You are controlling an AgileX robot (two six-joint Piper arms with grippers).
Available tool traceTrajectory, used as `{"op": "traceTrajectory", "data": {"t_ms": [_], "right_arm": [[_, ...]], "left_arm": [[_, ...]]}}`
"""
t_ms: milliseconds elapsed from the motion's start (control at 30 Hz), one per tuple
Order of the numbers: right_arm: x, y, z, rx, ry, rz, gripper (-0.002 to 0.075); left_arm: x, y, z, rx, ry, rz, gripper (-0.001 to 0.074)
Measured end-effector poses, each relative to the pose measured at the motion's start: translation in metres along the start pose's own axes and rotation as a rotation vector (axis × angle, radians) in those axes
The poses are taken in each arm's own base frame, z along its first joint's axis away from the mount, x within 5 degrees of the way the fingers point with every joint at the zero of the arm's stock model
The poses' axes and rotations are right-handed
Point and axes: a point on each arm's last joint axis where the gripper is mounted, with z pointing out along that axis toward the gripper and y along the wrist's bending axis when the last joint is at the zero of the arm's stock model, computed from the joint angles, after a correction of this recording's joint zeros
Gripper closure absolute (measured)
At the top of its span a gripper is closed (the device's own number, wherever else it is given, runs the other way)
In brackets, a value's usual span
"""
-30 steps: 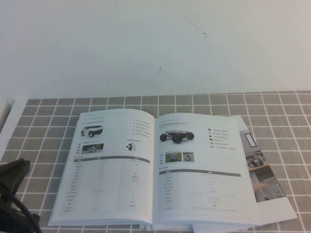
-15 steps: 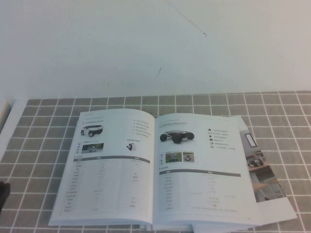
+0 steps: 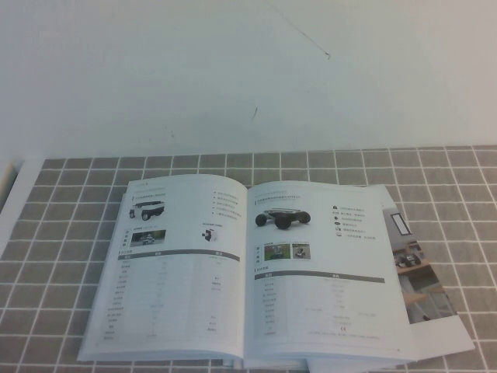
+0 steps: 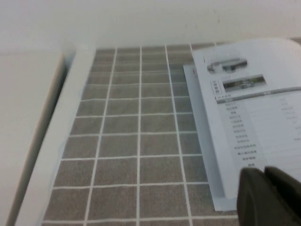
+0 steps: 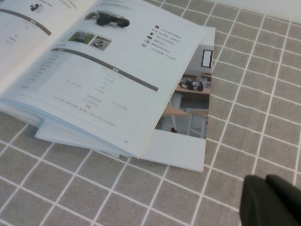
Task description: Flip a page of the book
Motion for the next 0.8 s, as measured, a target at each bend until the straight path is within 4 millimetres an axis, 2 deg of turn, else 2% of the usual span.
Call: {"op": "traceTrajectory", "data": {"t_ms": [800], "right_arm": [[-0.0002,0.0003,0.0000,-0.003,-0.002,0.003,0.0727]], "left_arm": [[0.0039,-0.0011,-0.0023,0.035,0.047,-0.071,0.0738]]}}
